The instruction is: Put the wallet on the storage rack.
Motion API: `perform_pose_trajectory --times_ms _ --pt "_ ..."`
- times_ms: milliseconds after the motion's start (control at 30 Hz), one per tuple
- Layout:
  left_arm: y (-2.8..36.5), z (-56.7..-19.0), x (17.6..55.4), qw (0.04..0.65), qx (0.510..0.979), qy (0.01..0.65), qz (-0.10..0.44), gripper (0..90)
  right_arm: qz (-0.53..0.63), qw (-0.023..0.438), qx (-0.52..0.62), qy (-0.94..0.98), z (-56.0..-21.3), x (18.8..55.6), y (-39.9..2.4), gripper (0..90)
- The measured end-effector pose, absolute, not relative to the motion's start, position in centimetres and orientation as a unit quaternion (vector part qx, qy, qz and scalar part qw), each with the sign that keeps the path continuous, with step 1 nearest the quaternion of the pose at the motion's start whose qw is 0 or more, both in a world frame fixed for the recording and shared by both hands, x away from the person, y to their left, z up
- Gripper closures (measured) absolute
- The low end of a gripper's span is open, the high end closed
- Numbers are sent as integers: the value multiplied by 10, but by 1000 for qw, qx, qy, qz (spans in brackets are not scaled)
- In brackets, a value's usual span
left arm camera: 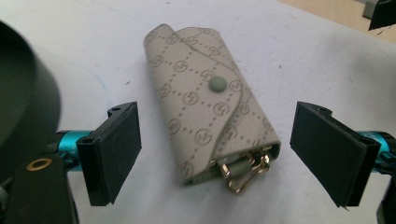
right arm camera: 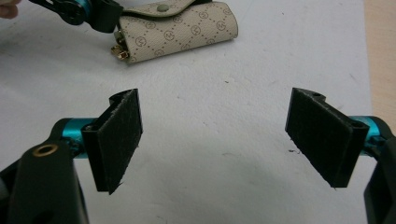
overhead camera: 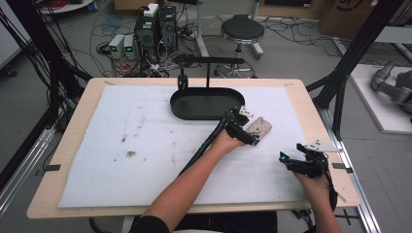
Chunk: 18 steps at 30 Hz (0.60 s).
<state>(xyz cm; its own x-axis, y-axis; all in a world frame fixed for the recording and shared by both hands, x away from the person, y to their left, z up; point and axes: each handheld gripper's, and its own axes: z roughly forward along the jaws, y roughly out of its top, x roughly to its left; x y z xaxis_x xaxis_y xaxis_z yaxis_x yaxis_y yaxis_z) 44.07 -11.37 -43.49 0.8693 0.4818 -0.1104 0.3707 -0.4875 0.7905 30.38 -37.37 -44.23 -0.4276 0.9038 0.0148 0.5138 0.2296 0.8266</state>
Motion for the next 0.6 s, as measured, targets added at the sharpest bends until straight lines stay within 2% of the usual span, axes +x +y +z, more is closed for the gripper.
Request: perform_pose_trajectory --times_ms 267,467,600 --pt "-131 -452 445 415 874 248 56 161 399 246 477 743 -443 303 -376 190" --pt "-139 -452 440 393 884 235 91 156 398 243 477 745 -443 304 -376 190" --pt "-138 -451 439 389 885 236 101 211 399 245 476 744 -443 303 -374 190"
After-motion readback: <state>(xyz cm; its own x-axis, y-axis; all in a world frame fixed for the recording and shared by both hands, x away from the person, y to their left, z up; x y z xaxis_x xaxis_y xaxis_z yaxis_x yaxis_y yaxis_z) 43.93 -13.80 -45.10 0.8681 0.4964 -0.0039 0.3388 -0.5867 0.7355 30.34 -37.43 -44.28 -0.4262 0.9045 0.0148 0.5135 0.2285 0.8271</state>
